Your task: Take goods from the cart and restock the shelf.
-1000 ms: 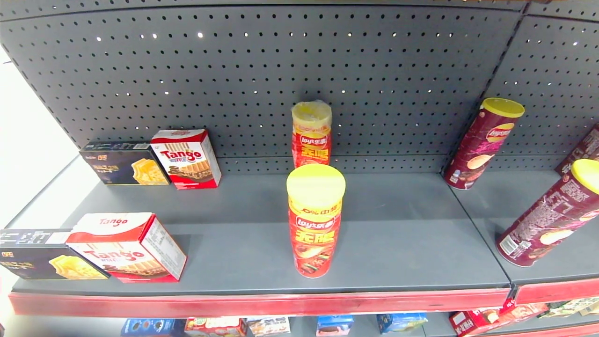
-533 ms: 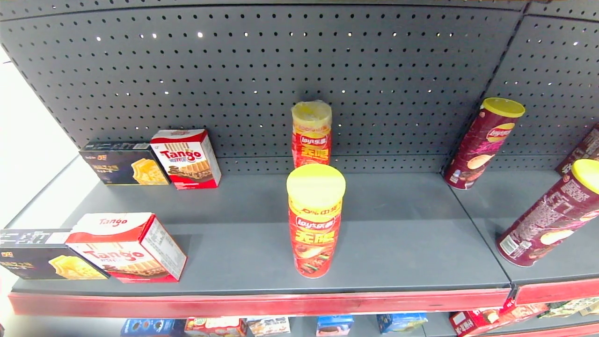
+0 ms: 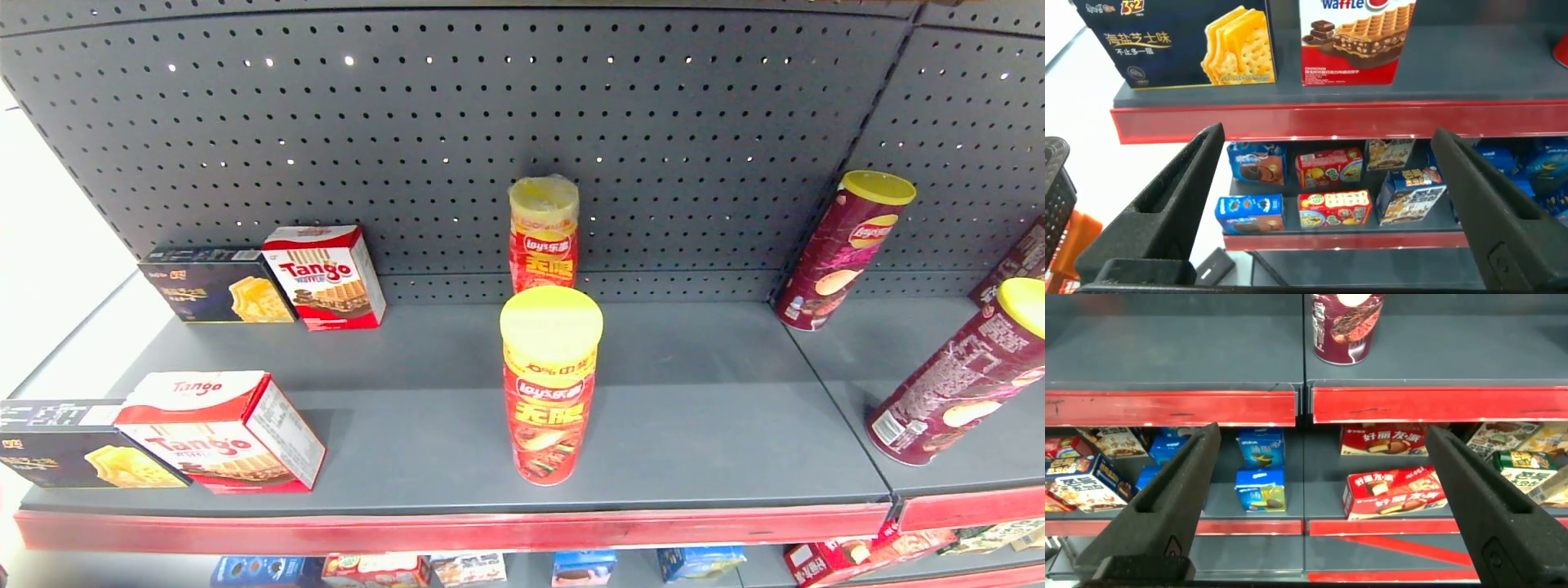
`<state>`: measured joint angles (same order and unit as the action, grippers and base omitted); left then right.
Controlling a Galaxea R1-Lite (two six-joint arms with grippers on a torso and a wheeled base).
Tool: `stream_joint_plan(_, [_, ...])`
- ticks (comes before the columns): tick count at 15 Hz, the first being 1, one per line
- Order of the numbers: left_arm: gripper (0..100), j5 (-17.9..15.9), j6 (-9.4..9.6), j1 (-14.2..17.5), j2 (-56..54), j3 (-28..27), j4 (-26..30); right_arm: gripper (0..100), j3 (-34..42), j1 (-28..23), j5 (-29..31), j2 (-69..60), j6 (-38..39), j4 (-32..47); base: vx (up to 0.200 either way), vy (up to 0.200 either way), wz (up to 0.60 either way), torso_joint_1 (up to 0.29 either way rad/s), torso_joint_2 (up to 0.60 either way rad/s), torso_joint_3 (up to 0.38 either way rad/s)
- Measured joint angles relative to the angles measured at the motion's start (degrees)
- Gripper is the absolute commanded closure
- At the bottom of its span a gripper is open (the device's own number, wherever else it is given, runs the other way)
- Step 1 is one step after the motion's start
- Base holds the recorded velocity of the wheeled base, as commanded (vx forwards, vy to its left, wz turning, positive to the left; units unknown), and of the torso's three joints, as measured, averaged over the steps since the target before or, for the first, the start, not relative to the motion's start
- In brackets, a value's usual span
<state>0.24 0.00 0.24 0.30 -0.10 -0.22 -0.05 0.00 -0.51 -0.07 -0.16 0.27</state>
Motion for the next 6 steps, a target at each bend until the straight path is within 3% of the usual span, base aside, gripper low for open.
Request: stream_joint_plan(6, [0,0.02,0.0,0.0,0.0,0.05,-0.02,0,0.05,0.0,0.0,0.0,0.0,0.0,0.0,0.0,0.0,0.0,0.0,0.0])
